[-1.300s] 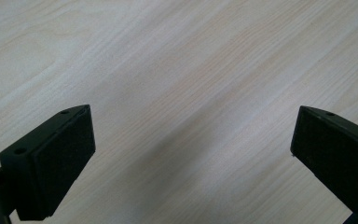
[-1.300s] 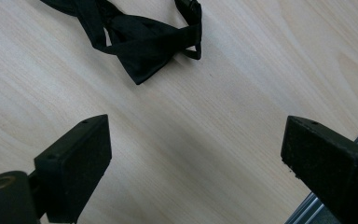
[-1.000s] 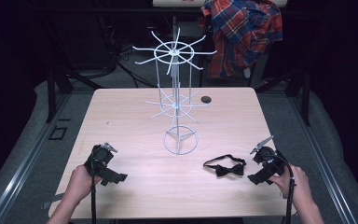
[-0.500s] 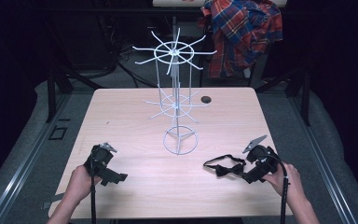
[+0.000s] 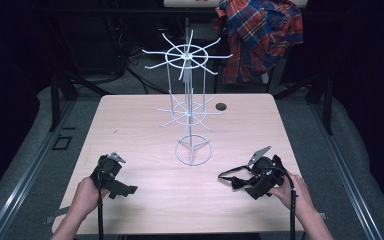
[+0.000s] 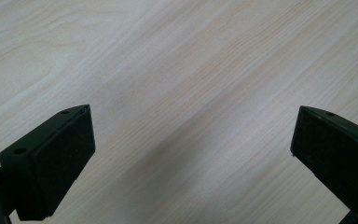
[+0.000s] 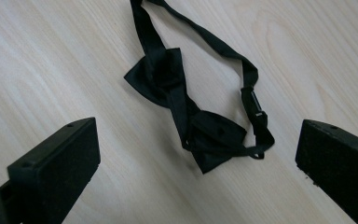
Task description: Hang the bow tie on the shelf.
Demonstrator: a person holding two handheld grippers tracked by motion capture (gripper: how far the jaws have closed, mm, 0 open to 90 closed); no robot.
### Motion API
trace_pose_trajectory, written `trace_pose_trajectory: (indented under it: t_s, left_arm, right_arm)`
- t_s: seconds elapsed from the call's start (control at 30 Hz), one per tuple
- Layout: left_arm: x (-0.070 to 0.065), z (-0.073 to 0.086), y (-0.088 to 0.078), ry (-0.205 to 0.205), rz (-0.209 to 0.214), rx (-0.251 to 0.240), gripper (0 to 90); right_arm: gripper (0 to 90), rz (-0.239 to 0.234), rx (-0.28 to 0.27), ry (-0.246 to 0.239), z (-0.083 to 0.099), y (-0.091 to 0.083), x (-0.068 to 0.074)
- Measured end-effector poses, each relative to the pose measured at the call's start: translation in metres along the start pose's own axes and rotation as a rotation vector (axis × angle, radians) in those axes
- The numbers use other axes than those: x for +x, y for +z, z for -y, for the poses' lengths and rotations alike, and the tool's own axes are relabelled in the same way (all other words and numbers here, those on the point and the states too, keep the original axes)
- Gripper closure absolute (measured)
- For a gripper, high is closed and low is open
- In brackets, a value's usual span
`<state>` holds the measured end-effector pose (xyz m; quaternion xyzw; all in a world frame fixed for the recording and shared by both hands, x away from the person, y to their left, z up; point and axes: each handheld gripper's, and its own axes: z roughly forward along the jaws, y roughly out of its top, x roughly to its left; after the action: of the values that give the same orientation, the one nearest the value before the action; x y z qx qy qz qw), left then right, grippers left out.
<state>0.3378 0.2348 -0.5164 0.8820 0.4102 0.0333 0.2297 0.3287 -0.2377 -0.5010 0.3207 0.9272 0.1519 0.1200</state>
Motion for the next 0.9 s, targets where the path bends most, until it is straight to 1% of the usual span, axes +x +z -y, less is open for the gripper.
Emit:
trace_pose_trajectory:
  t_s: [0.03, 0.13, 0.17, 0.2, 0.23, 0.27, 0.3, 0.33, 0.37, 0.43, 0.47, 0.53, 0.6, 0.63, 0.67, 0.77, 0.8, 0.83, 0.87, 0.9]
  left_arm:
    - [0.0, 0.0, 0.0, 0.0, 0.0, 0.0, 0.0]
    - [0.0, 0.0, 0.0, 0.0, -0.001, 0.0, 0.0]
    - [0.0, 0.0, 0.0, -0.003, 0.001, -0.001, 0.0]
    - [0.0, 0.0, 0.0, -0.003, 0.001, -0.001, 0.0]
    - [0.0, 0.0, 0.0, -0.003, 0.001, 0.001, 0.0]
    - [0.0, 0.0, 0.0, -0.003, 0.001, 0.001, 0.0]
    - [0.0, 0.0, 0.0, -0.002, 0.003, 0.002, 0.0]
    - [0.0, 0.0, 0.0, -0.002, 0.003, 0.002, 0.0]
    - [0.0, 0.0, 0.001, -0.002, 0.003, 0.003, 0.0]
    - [0.0, 0.0, 0.001, -0.001, -0.001, 0.008, 0.0]
    - [0.0, 0.0, 0.001, -0.003, -0.002, 0.009, 0.0]
    - [-0.001, 0.0, 0.001, -0.005, -0.005, 0.007, 0.0]
    - [-0.001, 0.0, 0.001, -0.004, -0.004, 0.008, 0.0]
    - [-0.001, -0.001, 0.002, -0.005, -0.006, 0.011, 0.0]
    - [-0.001, -0.001, 0.002, -0.005, -0.006, 0.011, 0.0]
    - [-0.001, 0.0, 0.003, -0.003, -0.008, 0.017, 0.0]
    - [-0.001, 0.0, 0.003, -0.003, -0.008, 0.017, 0.0]
    - [-0.002, 0.0, 0.002, -0.002, -0.01, 0.017, 0.0]
    - [-0.002, 0.0, 0.002, -0.002, -0.01, 0.017, 0.0]
    - [-0.002, -0.001, 0.002, 0.004, -0.007, 0.021, 0.0]
  right_arm:
    - [0.0, 0.005, 0.008, -0.009, -0.003, 0.002, 0.003]
    - [0.0, 0.004, 0.01, -0.018, -0.005, 0.004, 0.005]
    - [1.2, 0.006, 0.012, -0.024, -0.007, 0.008, 0.006]
    - [4.1, -0.001, 0.018, -0.026, -0.008, 0.009, 0.007]
    - [14.5, -0.002, 0.02, -0.028, -0.008, 0.011, 0.008]
    - [23.7, 0.012, 0.028, -0.046, -0.009, 0.011, 0.009]
    - [25.9, -0.001, 0.024, -0.042, -0.009, 0.014, 0.01]
    - [25.9, -0.001, 0.024, -0.042, -0.009, 0.014, 0.01]
    - [35.0, 0.007, 0.049, -0.047, -0.011, 0.019, 0.012]
    - [36.3, 0.007, 0.055, -0.05, -0.011, 0.021, 0.013]
    - [38.7, 0.013, 0.057, -0.052, -0.011, 0.024, 0.015]
    - [45.5, 0.026, 0.079, -0.063, -0.013, 0.027, 0.015]
    - [46.3, 0.02, 0.071, -0.056, -0.013, 0.029, 0.015]
    - [48.1, 0.006, 0.079, -0.05, -0.014, 0.031, 0.014]
    - [48.1, 0.006, 0.079, -0.05, -0.014, 0.031, 0.014]
    - [48.9, -0.015, 0.109, -0.049, -0.014, 0.04, 0.01]
    - [48.9, -0.015, 0.109, -0.049, -0.014, 0.04, 0.01]
    - [51.7, -0.018, 0.121, -0.045, -0.013, 0.04, 0.007]
    - [51.7, -0.018, 0.121, -0.045, -0.013, 0.04, 0.007]
    - [56.2, -0.027, 0.107, -0.029, -0.011, 0.042, 0.005]
